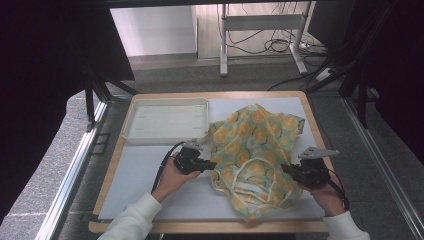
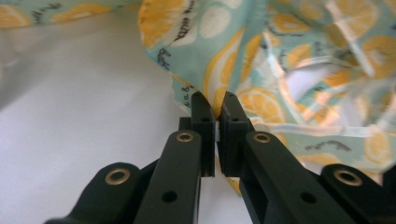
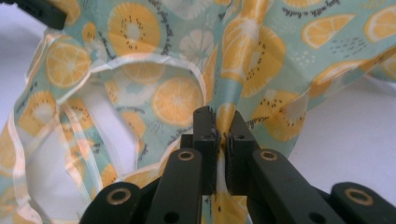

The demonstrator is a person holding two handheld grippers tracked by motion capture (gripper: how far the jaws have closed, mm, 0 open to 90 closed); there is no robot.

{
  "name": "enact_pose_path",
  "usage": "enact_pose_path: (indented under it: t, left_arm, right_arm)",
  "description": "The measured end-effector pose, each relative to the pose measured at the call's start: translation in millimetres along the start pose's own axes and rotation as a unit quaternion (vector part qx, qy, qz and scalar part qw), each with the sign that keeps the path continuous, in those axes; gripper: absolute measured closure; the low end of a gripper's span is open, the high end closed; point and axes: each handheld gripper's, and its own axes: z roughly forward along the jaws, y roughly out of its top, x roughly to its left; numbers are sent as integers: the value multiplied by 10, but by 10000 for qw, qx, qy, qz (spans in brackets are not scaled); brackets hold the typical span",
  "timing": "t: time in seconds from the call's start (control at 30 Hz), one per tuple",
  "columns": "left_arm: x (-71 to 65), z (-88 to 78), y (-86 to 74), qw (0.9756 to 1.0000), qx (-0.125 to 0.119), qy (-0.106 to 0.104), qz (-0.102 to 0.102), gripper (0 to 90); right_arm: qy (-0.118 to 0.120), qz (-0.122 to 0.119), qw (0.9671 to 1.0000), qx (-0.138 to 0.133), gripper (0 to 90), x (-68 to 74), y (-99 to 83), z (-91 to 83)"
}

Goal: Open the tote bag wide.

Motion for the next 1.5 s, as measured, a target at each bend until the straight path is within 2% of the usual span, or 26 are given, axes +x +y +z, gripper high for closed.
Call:
enact_pose_path:
  t: [0.13, 0.27, 0.43, 0.63, 0.8, 0.9, 1.0, 1.07, 1.13, 1.2, 1.23, 1.3, 1.43, 1.5]
  left_arm:
    - [-161, -62, -8, 9998, -99, -161, 109, 871]
    - [-330, -59, 10, 9991, -110, -305, 266, 867]
    - [-393, -58, -4, 9989, -122, -356, 285, 865]
    - [-373, -114, -49, 9991, -144, -338, 226, 865]
    - [-348, -119, -65, 9992, -126, -320, 187, 865]
    - [-342, -116, -70, 9993, -133, -308, 177, 864]
    - [-329, -115, -75, 9993, -108, -296, 176, 865]
    - [-324, -112, -78, 9994, -100, -292, 170, 864]
    - [-322, -107, -80, 9994, -104, -288, 165, 864]
    - [-320, -98, -82, 9994, -93, -283, 156, 864]
    - [-319, -95, -81, 9995, -76, -279, 154, 864]
    - [-315, -85, -83, 9995, -56, -275, 154, 864]
    - [-292, -90, -87, 9996, -47, -256, 121, 864]
    - [-271, -103, -90, 9997, -56, -241, 88, 864]
  right_arm:
    - [-20, 24, 9998, -171, 861, -32, 33, -96]
    - [-103, 187, 9991, -369, 866, -125, 41, -200]
    - [-177, 425, 9977, -496, 867, -250, 12, -250]
    - [-213, 462, 9976, -465, 862, -293, -18, -223]
    - [-249, 347, 9979, -483, 744, -224, -20, -282]
    - [-376, 252, 9972, -597, 649, -134, -33, -422]
    - [-379, 175, 9967, -703, 585, -28, -54, -541]
    - [-290, 48, 9970, -719, 556, 114, -92, -611]
    - [-54, -43, 9978, -665, 541, 240, -139, -621]
    - [392, -115, 9978, -514, 521, 385, -215, -580]
    - [670, -205, 9970, -328, 489, 485, -271, -512]
    - [884, -290, 9956, -76, 454, 582, -318, -419]
    - [1147, -446, 9918, 331, 387, 708, -375, -218]
    - [1143, -518, 9908, 499, 369, 725, -412, -163]
